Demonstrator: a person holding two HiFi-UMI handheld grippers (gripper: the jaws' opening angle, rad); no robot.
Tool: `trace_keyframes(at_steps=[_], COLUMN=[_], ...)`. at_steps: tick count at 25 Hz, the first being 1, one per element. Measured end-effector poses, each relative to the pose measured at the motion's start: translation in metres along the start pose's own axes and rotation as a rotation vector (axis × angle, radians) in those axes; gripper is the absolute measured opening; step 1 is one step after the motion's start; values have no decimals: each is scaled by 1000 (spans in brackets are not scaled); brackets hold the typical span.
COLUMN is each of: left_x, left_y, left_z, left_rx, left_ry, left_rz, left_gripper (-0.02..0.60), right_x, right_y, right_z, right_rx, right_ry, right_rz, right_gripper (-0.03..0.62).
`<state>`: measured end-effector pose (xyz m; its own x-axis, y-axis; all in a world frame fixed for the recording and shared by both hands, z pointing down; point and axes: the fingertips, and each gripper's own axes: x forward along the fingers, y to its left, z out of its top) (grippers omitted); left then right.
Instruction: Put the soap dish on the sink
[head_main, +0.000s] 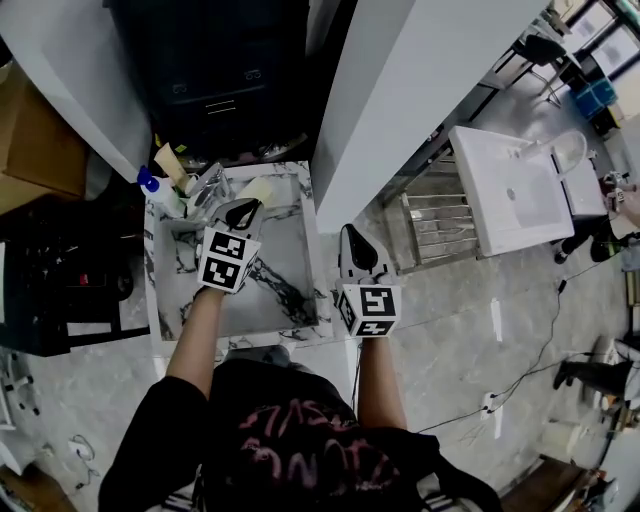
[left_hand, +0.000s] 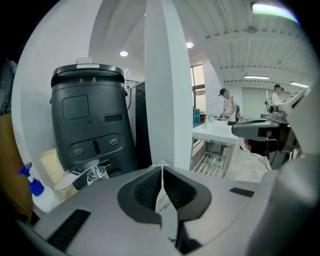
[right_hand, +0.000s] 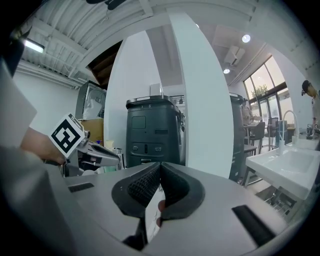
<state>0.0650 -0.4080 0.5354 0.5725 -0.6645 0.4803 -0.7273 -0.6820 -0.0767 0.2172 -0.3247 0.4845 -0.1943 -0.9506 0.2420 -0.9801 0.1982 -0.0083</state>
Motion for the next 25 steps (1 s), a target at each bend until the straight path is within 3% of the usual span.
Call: trace_keyframes(at_steps=[11, 25], left_x=[-64, -138], left_y=[11, 25], left_z=[37, 71], left_rx=[-36, -26], left_ry=[-127, -276], left_rz=[90, 158], left_gripper=[15, 15], right_x=[-7, -1], right_y=[22, 50], right_z=[25, 57], right_rx=[-13, -66], right_ry=[-45, -67], right_rz=[20, 47], right_gripper=[14, 12])
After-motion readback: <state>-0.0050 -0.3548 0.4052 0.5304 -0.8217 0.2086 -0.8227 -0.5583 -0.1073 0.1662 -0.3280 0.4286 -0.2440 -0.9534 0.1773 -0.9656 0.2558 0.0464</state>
